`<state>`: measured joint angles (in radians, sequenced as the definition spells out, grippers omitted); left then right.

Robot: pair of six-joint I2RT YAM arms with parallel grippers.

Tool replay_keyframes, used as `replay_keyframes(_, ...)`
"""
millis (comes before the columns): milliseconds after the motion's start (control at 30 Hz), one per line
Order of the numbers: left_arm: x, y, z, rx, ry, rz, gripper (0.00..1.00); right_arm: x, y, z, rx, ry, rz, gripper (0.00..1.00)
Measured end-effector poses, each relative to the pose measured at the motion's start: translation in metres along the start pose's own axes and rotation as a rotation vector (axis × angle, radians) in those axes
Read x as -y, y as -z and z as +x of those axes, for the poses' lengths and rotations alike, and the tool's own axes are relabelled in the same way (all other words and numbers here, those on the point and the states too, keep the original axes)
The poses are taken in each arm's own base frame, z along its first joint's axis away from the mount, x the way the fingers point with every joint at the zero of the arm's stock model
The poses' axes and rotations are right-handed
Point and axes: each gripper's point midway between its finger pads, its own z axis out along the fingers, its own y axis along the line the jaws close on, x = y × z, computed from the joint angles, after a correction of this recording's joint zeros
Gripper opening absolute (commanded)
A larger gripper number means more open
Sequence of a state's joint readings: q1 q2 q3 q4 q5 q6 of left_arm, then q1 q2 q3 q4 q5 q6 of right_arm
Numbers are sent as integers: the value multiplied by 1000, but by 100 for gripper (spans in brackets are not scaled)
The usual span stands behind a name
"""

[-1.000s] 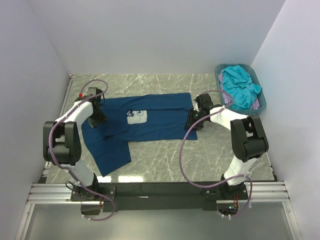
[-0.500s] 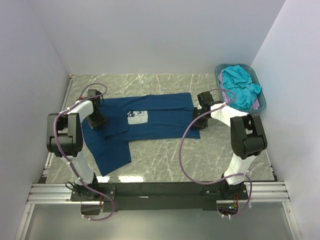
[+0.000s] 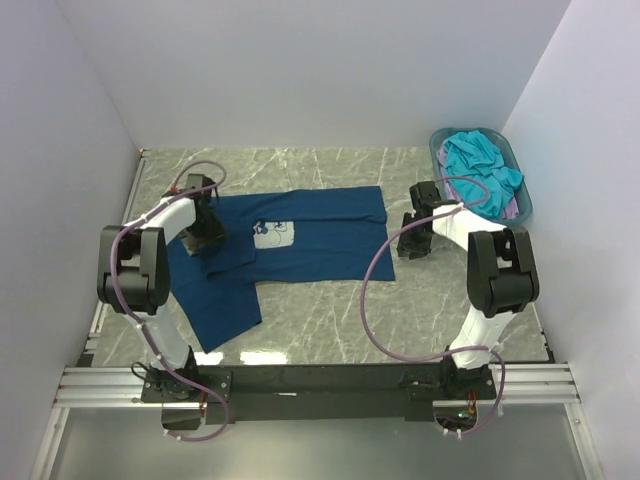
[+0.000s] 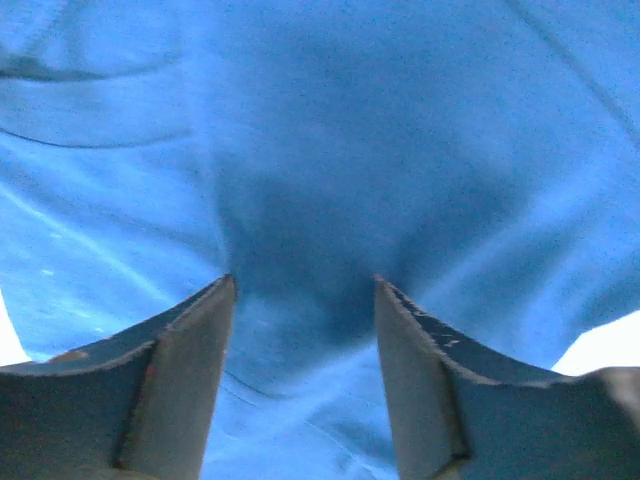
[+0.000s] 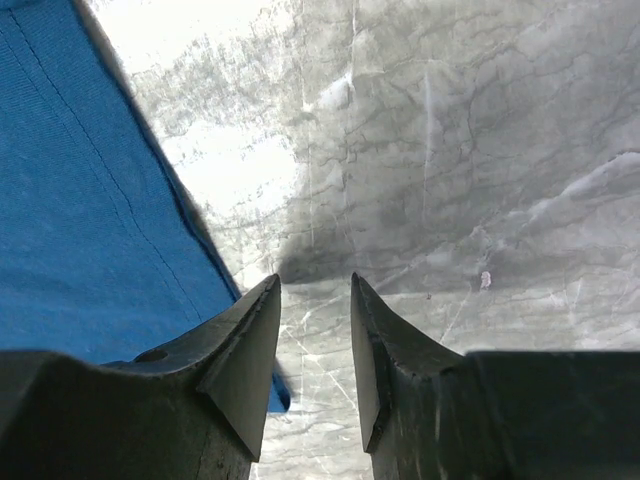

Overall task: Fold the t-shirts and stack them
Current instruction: Fold the tshirt

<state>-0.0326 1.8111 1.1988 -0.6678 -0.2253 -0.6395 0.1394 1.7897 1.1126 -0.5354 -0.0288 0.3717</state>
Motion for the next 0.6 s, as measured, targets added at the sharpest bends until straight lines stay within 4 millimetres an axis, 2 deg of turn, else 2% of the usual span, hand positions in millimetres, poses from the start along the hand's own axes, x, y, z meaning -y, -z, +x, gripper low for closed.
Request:
replay_keyframes(100,12,10,1,14,-10,31,77,-2,6,1,9,5,-5,42)
replay_keyframes(233,4,36,-14,66,41,59,78,-15,27,2,58,34,-39,42)
replay_keyframes(333,-15,57,-32,138,108,74,74,-43,39,8,87,100,-89,42)
replay_keyframes(433,-30,67,-42,177,149,75,67,-70,41,16,81,164,-126,42)
replay_keyframes(500,-28,67,-45,185,141,88,68,-91,40,15,80,199,-155,42)
replay_keyframes(600,-12,60,-41,166,106,117,68,-115,37,4,95,218,-193,42)
